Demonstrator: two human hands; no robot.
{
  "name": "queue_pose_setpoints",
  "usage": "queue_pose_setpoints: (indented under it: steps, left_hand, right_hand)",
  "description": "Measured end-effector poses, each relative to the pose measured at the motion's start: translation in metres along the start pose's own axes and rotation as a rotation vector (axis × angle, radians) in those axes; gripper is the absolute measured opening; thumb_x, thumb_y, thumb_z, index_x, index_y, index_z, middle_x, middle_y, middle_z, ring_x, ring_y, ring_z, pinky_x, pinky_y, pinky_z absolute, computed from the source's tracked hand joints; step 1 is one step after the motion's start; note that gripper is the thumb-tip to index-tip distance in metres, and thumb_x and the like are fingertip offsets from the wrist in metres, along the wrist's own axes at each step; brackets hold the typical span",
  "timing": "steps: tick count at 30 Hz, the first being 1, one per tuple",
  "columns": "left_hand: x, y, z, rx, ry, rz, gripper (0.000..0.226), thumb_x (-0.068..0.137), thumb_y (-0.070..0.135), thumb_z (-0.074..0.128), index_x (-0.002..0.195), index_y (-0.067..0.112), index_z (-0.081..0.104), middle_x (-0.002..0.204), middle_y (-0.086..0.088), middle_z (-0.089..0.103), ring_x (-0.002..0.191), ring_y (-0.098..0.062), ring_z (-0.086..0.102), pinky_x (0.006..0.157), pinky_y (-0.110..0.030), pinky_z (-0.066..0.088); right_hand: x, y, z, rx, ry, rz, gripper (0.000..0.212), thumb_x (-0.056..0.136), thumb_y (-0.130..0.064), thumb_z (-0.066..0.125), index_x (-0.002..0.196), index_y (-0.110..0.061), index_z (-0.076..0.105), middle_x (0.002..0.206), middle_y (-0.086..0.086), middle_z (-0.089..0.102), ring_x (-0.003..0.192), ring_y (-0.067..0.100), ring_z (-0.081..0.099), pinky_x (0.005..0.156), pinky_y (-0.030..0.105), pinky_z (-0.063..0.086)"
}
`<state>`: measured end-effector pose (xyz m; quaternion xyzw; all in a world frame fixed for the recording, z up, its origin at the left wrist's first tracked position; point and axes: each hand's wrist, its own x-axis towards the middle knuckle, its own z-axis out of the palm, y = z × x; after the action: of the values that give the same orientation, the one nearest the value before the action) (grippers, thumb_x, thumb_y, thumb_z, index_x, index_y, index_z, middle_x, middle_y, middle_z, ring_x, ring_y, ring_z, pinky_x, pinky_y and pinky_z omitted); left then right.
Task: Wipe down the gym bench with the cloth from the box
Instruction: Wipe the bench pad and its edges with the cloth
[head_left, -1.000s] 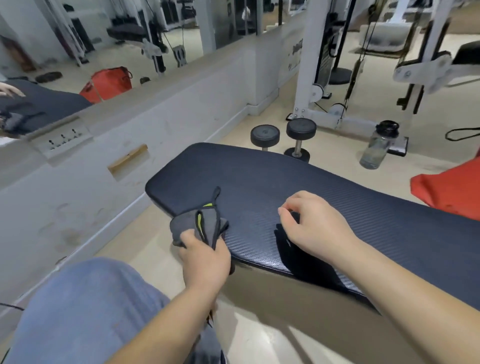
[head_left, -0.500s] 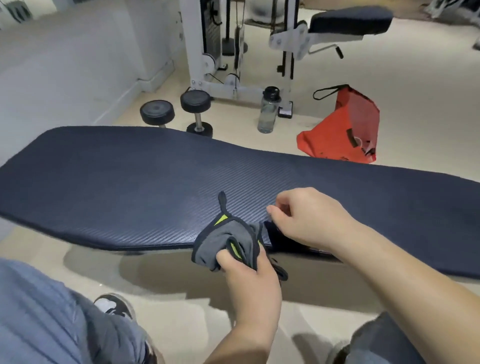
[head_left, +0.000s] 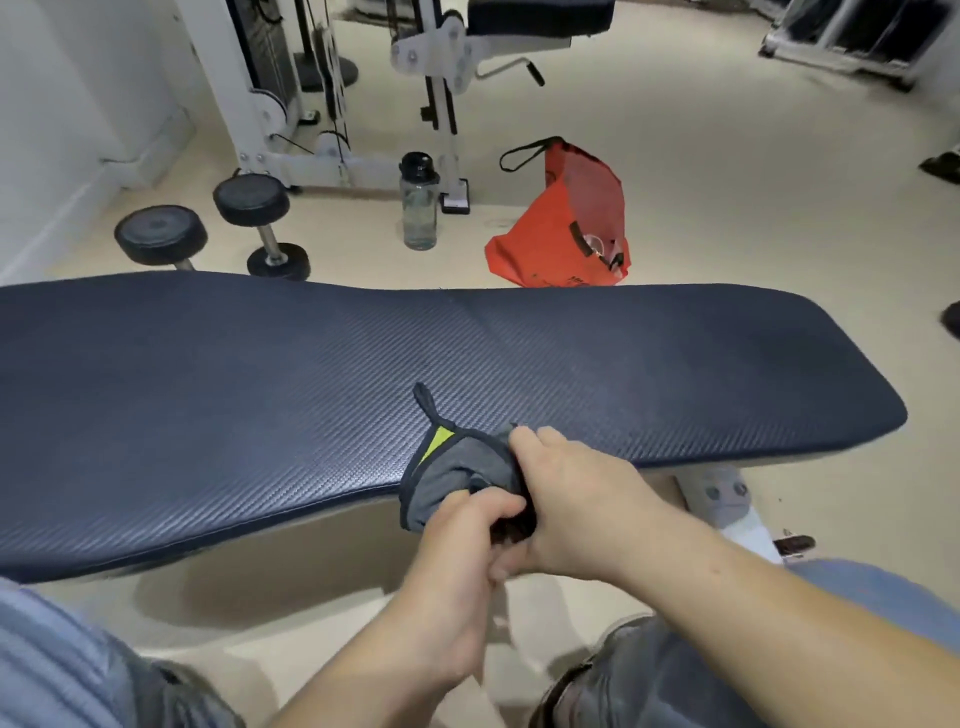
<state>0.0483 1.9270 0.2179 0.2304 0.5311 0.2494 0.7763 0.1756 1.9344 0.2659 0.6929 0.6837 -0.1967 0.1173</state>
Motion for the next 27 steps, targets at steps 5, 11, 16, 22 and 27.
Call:
queue_pose_setpoints:
  steps: [5,11,16,22,27]
  left_hand:
    - [-0.025,0.04,-0.033,0.543,-0.107,-0.011,0.003,0.079,0.033,0.062,0.081,0.034,0.065,0.089,0.005,0.064,0.086,-0.019,0.054,0.076,-0.037,0.038]
    - [-0.019,0.071,-0.046,0.713,0.166,0.272,0.026,0.095,0.017,0.055,0.082,0.018,0.077,0.073,-0.005,0.079,0.065,-0.017,0.072,0.068,-0.03,0.056]
    - [-0.005,0.071,-0.024,0.927,0.129,0.446,0.03,0.086,0.019,0.049,0.08,0.033,0.074,0.069,0.006,0.077,0.073,-0.02,0.076,0.078,-0.043,0.063]
    - [0.017,0.045,0.059,1.212,0.023,0.671,0.024,0.085,0.018,0.053,0.087,0.029,0.074,0.067,0.014,0.066,0.075,-0.02,0.064,0.078,-0.035,0.058]
    - [0.036,0.021,0.124,1.284,-0.109,0.733,0.025,0.085,0.017,0.052,0.09,0.027,0.074,0.079,0.012,0.069,0.082,-0.02,0.066,0.079,-0.036,0.058]
  right_hand:
    - [0.028,-0.016,0.027,-0.197,0.284,0.008,0.059,0.083,-0.048,0.078,0.119,-0.017,0.042,0.117,0.003,0.052,0.109,0.025,0.06,0.078,0.04,0.047]
    - [0.036,0.0,0.02,-0.305,0.212,-0.059,0.037,0.088,-0.027,0.071,0.115,-0.016,0.049,0.117,0.004,0.062,0.106,0.029,0.067,0.069,0.036,0.036]
    - [0.026,0.049,-0.008,-0.376,0.09,-0.059,0.031,0.088,-0.041,0.064,0.105,-0.021,0.048,0.111,0.003,0.066,0.099,0.032,0.069,0.069,0.036,0.045]
    - [-0.007,0.158,-0.032,-0.362,0.07,0.226,0.047,0.081,-0.051,0.069,0.101,-0.022,0.038,0.104,-0.001,0.06,0.096,0.03,0.067,0.065,0.034,0.04]
    - [-0.048,0.237,0.014,-0.032,0.327,0.538,0.042,0.083,-0.026,0.069,0.109,-0.019,0.036,0.109,0.005,0.049,0.093,0.037,0.066,0.063,0.038,0.045]
